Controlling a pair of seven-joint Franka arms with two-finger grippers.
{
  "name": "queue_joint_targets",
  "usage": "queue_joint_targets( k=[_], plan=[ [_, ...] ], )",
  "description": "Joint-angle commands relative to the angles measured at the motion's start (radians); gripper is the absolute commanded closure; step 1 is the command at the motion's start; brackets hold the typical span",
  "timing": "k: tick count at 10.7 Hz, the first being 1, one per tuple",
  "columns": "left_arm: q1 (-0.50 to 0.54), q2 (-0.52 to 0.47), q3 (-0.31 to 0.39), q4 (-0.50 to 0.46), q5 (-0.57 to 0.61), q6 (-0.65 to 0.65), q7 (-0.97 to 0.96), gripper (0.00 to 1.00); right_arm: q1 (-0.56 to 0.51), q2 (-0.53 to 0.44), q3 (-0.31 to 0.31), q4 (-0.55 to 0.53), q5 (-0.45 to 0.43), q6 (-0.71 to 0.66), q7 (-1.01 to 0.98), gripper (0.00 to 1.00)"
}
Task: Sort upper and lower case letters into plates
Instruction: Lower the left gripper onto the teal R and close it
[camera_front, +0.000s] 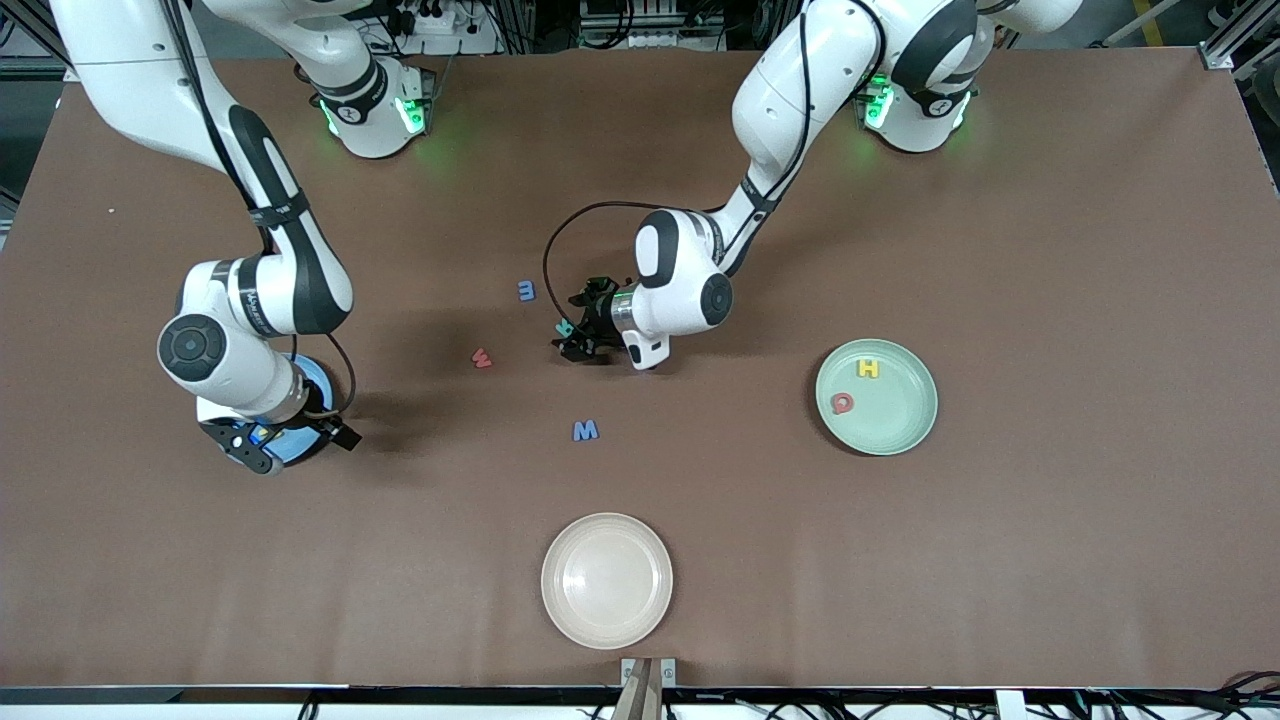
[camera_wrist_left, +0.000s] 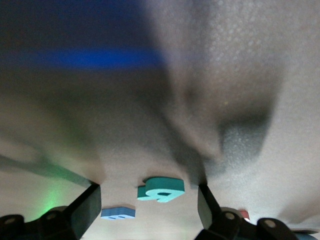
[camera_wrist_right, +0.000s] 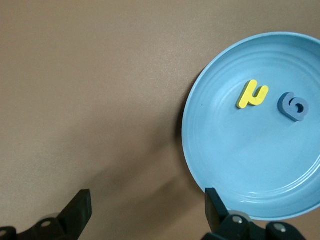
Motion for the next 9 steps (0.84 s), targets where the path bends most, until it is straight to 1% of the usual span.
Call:
queue_joint_targets(
  k=[1, 2, 8, 9],
  plan=[
    [-0.011, 0.028, 0.003, 0.026, 0.030, 0.002, -0.028, 0.22, 0.000, 0.000, 0.000, 0.006, -0.008, -0.003, 0.011, 0.00],
    [-0.008, 0.023, 0.003, 0.024, 0.033, 0.002, -0.025, 0.26, 0.000, 0.000, 0.000, 0.006, -0.008, -0.003, 0.011, 0.00],
    [0.013, 0.011, 0.014, 0.023, 0.041, -0.001, -0.003, 0.27, 0.000, 0.000, 0.000, 0.012, -0.006, -0.004, 0.012, 0.00],
    [0.016, 0.009, 0.012, 0.018, 0.058, -0.001, -0.002, 0.28, 0.000, 0.000, 0.000, 0.012, -0.006, -0.004, 0.012, 0.00]
  ],
)
